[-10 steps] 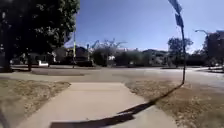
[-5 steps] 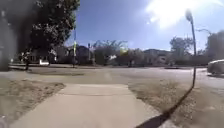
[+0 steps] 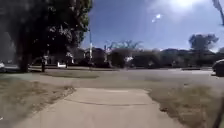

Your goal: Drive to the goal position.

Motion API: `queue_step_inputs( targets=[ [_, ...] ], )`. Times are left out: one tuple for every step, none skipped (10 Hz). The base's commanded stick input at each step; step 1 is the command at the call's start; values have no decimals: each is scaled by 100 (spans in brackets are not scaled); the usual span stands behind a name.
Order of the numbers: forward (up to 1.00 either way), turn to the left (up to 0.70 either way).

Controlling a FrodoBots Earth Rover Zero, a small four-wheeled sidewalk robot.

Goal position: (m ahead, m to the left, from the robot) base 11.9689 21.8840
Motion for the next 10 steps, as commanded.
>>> queue_step_inputs(
  targets=[
    [85, 0],
    [85, 0],
    [85, 0],
    [85, 0],
    [85, 0],
    [85, 0],
    [85, 0],
    [85, 0],
    [85, 0],
    [85, 0]
  ],
)
